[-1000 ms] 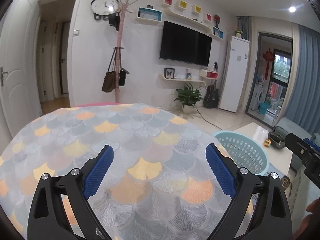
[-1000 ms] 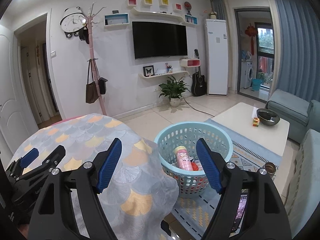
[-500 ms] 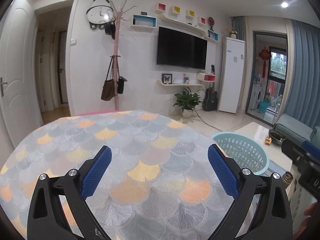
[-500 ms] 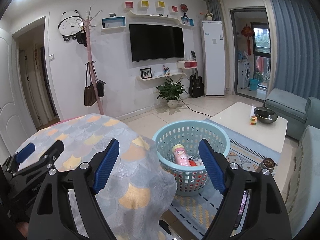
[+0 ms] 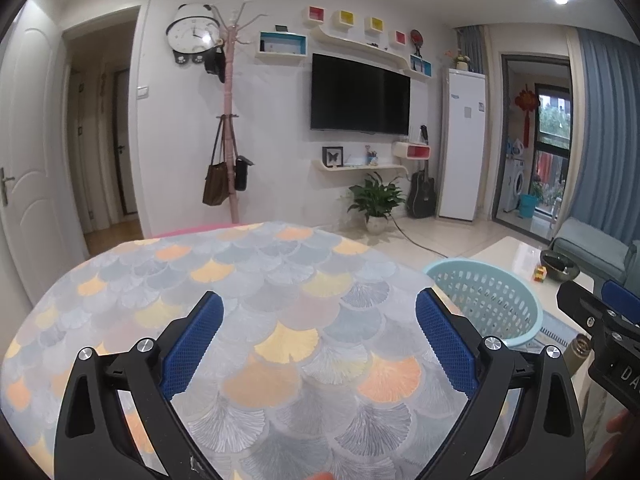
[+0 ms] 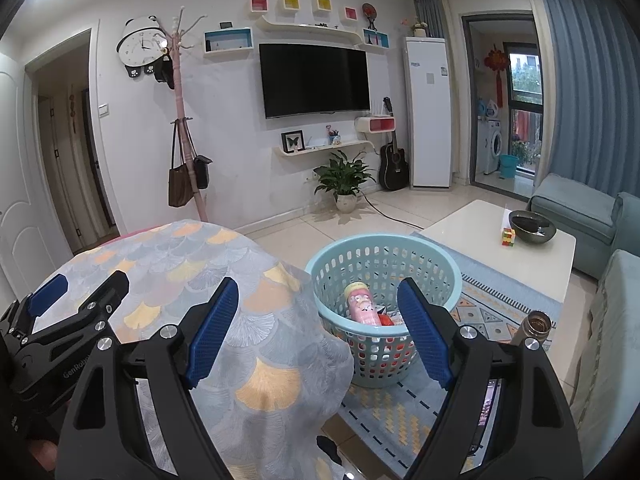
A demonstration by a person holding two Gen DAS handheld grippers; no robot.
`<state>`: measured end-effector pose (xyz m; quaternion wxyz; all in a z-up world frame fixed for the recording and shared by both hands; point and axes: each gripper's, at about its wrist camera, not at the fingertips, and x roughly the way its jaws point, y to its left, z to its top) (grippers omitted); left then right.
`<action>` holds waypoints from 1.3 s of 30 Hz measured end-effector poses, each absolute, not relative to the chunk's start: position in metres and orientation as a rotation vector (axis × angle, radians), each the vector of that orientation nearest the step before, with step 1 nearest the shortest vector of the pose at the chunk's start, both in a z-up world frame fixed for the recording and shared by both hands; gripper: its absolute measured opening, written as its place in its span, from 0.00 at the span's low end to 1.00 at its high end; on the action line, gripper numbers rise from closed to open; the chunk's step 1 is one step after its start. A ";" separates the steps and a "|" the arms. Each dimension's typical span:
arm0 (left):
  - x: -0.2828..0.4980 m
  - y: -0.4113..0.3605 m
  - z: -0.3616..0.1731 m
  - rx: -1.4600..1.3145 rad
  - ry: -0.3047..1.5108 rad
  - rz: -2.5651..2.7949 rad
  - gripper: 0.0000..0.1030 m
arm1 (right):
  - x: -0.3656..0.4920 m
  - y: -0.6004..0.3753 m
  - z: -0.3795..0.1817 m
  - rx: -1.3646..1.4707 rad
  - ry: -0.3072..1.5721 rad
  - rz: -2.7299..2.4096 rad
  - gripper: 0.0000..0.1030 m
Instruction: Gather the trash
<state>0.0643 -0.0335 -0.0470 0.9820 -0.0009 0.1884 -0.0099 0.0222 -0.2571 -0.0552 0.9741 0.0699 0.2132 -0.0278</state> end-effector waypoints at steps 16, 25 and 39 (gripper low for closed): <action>0.061 -0.041 -0.044 0.034 0.363 -0.014 0.91 | 0.023 -0.255 -0.055 0.140 0.429 -0.058 0.76; 0.061 -0.040 -0.044 0.030 0.366 -0.012 0.91 | 0.023 -0.254 -0.055 0.140 0.433 -0.059 0.76; 0.061 -0.040 -0.043 0.028 0.366 -0.010 0.91 | 0.023 -0.254 -0.056 0.133 0.429 -0.060 0.76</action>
